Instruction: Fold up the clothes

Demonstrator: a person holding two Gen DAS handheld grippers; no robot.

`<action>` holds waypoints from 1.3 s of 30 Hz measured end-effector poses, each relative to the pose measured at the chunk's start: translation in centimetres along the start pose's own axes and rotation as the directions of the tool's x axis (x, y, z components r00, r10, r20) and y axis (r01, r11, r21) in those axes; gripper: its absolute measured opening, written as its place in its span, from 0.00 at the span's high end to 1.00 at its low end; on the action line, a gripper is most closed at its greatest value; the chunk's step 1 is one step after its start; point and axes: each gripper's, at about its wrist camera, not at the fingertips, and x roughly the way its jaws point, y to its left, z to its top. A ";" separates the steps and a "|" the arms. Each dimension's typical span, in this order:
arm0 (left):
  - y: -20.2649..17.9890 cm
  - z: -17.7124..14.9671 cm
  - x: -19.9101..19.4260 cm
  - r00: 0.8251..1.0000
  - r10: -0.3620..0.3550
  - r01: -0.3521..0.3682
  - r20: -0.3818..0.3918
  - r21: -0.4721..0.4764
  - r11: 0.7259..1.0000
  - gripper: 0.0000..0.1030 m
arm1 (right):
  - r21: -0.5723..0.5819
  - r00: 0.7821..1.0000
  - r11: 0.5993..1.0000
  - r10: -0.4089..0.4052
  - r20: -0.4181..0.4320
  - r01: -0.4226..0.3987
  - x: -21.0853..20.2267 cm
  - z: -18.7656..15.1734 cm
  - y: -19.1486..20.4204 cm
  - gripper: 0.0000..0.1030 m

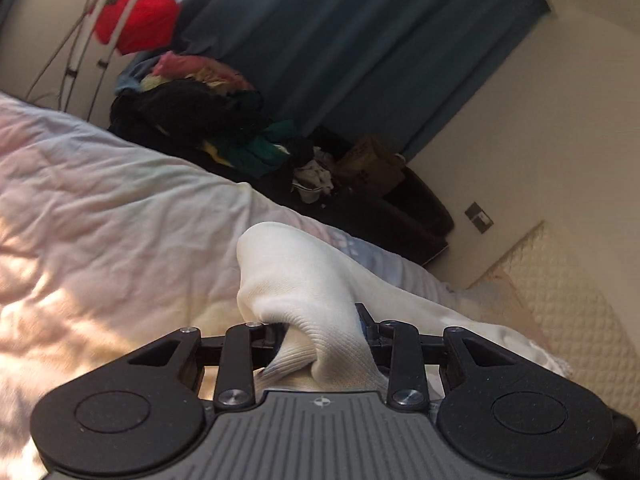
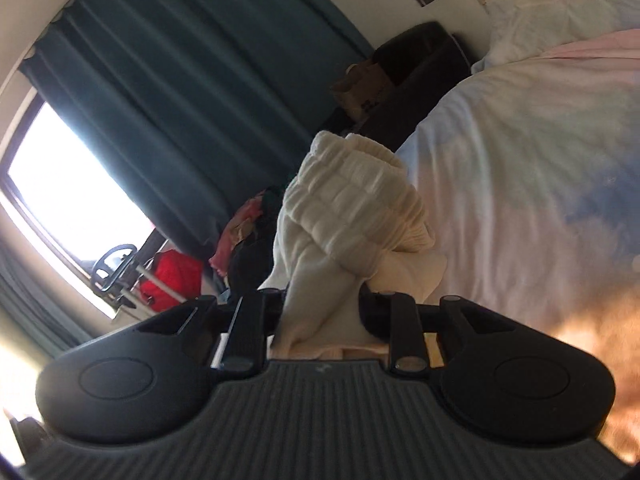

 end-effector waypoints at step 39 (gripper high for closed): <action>-6.7 -5.2 -17.5 0.998 -0.021 0.043 -0.053 0.450 0.892 0.02 | -0.112 0.934 0.931 -0.354 -0.043 0.347 -17.2 -7.5 7.3 0.55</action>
